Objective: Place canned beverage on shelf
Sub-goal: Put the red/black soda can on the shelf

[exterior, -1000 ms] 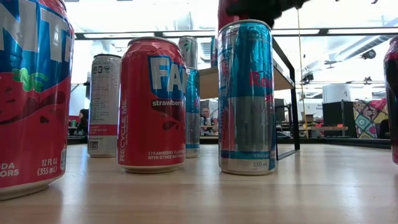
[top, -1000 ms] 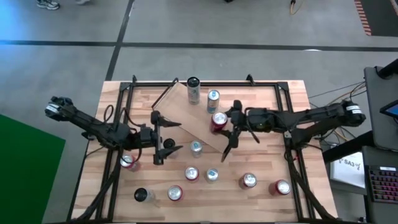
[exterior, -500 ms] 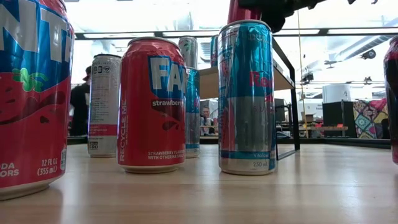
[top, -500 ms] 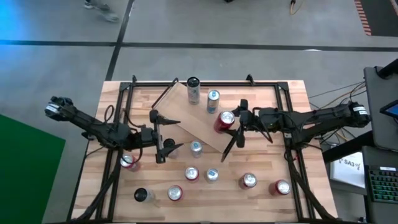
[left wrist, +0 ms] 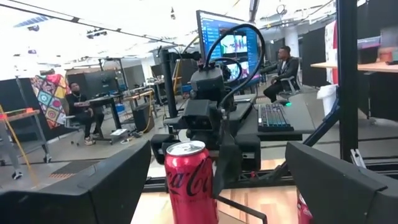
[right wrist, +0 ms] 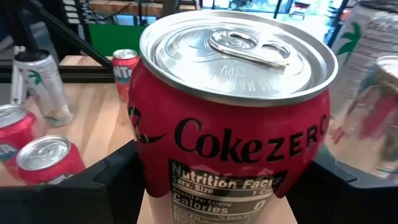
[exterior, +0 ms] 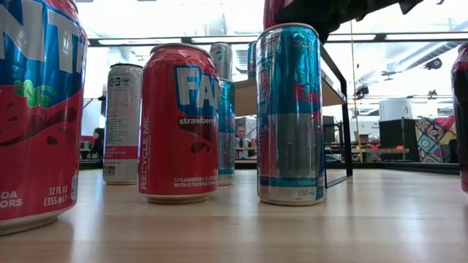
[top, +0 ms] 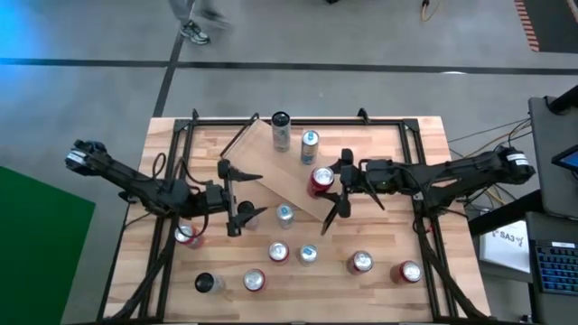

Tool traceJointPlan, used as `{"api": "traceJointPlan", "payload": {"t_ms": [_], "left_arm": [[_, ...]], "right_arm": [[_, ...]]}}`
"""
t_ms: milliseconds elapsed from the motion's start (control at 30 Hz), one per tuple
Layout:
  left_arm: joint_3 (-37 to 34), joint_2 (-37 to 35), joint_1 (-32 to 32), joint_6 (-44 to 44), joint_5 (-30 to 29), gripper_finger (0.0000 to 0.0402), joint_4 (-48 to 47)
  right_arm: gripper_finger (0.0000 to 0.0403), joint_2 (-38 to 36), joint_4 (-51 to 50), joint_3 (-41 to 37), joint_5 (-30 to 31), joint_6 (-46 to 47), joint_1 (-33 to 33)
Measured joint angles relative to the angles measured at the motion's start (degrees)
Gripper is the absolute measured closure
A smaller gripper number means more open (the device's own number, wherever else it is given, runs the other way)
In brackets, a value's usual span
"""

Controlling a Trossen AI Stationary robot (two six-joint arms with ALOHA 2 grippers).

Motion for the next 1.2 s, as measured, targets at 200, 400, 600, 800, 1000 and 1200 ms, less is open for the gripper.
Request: {"api": "traceJointPlan", "payload": {"t_ms": [200,400,600,800,1000,1200], "left_arm": [[0.0,-0.2,0.0,0.0,-3.6,0.0044,-0.2],[0.0,-0.7,0.0,0.0,-7.5,0.0044,-1.6],[0.0,-0.8,0.0,0.6,-8.7,0.0044,-2.1],[0.0,-0.9,0.0,2.1,-9.4,0.0044,-2.1],[0.0,-0.9,0.0,2.6,-9.4,0.0044,-2.5],[0.0,-0.9,0.0,3.3,-9.4,0.0045,-2.6]], "right_arm": [[0.0115,1.9,2.9,-0.1,-0.5,0.0,-0.3],[0.0115,2.9,4.1,-0.1,1.8,5.2,-1.6],[0.0115,3.3,4.0,-0.3,1.5,4.8,-1.4],[0.0115,4.4,3.1,-0.3,1.7,4.2,-1.5],[0.0115,4.4,2.1,-0.3,1.6,1.4,-1.5],[0.0115,4.3,0.2,-0.3,1.7,1.1,-1.5]]}}
